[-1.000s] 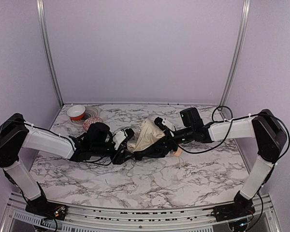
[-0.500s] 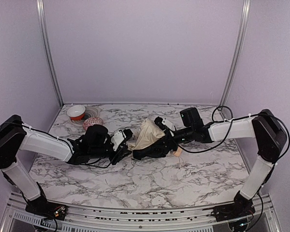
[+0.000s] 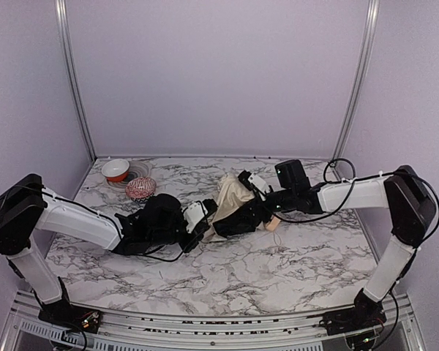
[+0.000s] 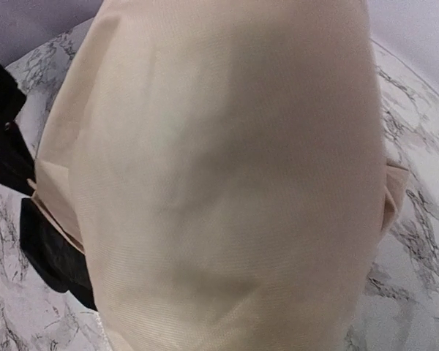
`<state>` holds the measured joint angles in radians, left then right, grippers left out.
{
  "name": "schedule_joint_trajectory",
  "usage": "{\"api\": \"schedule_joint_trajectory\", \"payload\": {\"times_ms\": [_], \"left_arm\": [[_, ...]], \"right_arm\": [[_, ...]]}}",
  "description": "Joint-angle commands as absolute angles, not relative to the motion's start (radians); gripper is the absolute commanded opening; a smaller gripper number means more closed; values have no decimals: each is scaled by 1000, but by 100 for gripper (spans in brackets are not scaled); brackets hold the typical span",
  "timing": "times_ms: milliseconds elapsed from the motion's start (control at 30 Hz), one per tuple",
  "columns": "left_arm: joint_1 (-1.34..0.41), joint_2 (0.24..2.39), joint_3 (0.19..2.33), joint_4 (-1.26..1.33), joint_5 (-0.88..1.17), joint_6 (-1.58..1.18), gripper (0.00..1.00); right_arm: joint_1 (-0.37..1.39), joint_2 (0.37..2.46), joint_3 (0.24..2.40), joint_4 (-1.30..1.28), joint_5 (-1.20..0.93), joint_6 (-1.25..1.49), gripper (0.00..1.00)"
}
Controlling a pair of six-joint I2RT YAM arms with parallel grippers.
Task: Put away the umbrella
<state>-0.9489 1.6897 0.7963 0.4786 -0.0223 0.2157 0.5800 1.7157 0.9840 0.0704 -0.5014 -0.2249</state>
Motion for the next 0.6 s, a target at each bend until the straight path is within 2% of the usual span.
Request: {"api": "schedule_joint_trajectory", "payload": {"times_ms": [0,133,367,467,500,567], "left_arm": [[-1050,1636,847,540,-223,263,0],[-1118,1646,889,540,-274,312,0],[-1176,1789,1006,517,-186,337,2],[-1177,1719,978,517,-120,327,42],[-1176,1680,955,515,-98,334,51],[-1174,1589,895,514,-44,363,62]], "right_arm": [[568,1657,1078,151,-267,-160,1],[568,1635,1094,188,-173,-138,0],[567,1572,1089,271,-447,-201,0],[547,1505,1033,318,-571,-276,1],[532,1487,1033,311,-615,-295,1],[505,1461,1050,282,-681,-328,1]]}}
